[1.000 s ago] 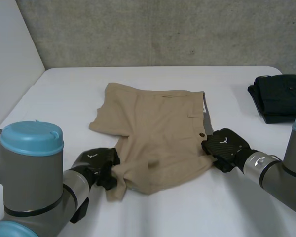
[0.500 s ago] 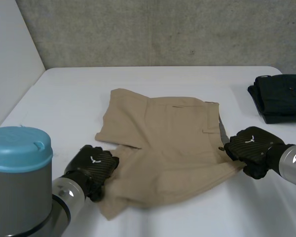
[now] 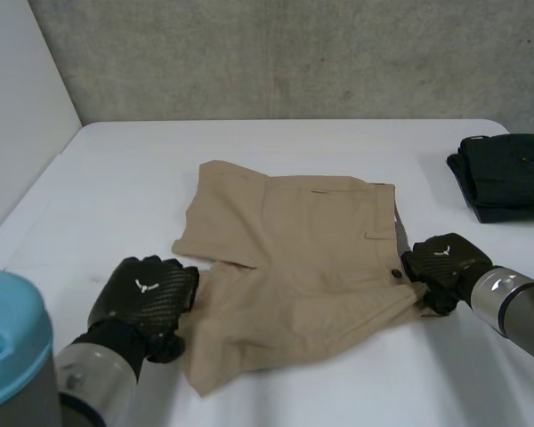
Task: Fold the laundry.
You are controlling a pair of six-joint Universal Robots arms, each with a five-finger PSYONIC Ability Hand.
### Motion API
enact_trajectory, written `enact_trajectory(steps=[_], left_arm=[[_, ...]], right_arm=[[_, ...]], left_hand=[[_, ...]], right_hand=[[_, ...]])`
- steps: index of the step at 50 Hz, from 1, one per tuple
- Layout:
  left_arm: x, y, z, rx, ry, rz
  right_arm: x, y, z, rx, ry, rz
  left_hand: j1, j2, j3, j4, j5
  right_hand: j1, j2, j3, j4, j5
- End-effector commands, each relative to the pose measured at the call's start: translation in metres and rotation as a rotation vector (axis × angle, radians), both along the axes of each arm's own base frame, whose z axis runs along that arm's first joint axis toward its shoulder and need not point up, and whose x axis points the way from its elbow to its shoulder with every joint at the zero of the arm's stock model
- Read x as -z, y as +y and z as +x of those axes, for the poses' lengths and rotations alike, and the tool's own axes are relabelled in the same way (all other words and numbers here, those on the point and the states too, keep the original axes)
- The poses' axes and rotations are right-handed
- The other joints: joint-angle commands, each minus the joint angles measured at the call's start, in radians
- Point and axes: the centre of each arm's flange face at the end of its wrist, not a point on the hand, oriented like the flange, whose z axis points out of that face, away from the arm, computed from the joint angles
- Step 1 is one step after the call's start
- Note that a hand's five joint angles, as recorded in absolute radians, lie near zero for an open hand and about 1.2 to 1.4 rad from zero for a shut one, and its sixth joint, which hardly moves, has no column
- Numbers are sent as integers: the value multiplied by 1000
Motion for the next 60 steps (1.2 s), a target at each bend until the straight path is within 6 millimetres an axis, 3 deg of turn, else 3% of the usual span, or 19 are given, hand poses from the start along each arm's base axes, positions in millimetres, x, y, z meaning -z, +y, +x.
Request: enact_trajectory(steps=[1,8,14,22,31,40,43,48,51,56,60], left_arm=[[8,23,-1,99,4,153],[31,30,-2,121,-17,304],[41,16,-5,81,-31,305],[49,-19,-9,-24,-3,202],[65,-29,-12,-50,-18,209],[67,-41,-18,-72,17,141],[68,-43,-19,-62,9,115],[58,-44,-20,-35,-4,46],[34,-44,-16,-32,35,-26],[8,-36,-4,-17,70,-96],[-5,-23,6,24,80,-122]], right_arm=[[0,2,1,1,-19,9],[1,3,1,0,-22,13],[3,5,1,-3,-22,22],[6,9,2,-7,-21,35],[8,11,2,-9,-20,37],[9,13,4,-22,-25,34],[9,14,4,-26,-21,33],[1,12,3,-30,-13,10],[-15,14,2,-38,2,-26],[-50,40,-5,-131,143,-28],[-61,65,-10,-209,247,24]], left_hand=[[55,64,64,66,70],[-144,-136,-135,-134,-129],[-329,-321,-320,-319,-314],[-315,-306,-306,-305,-300],[-289,-280,-279,-278,-273],[-7,2,2,3,8],[245,254,254,256,260],[557,566,566,567,572],[575,584,584,585,590],[569,578,578,579,584],[560,569,569,570,575]], right_hand=[[431,228,210,209,230],[431,228,210,209,230],[431,228,210,209,230],[431,228,210,209,230],[431,228,210,209,230],[431,228,210,209,230],[431,228,210,209,230],[431,228,210,209,230],[431,228,210,209,230],[431,228,210,209,230],[431,228,210,209,230]])
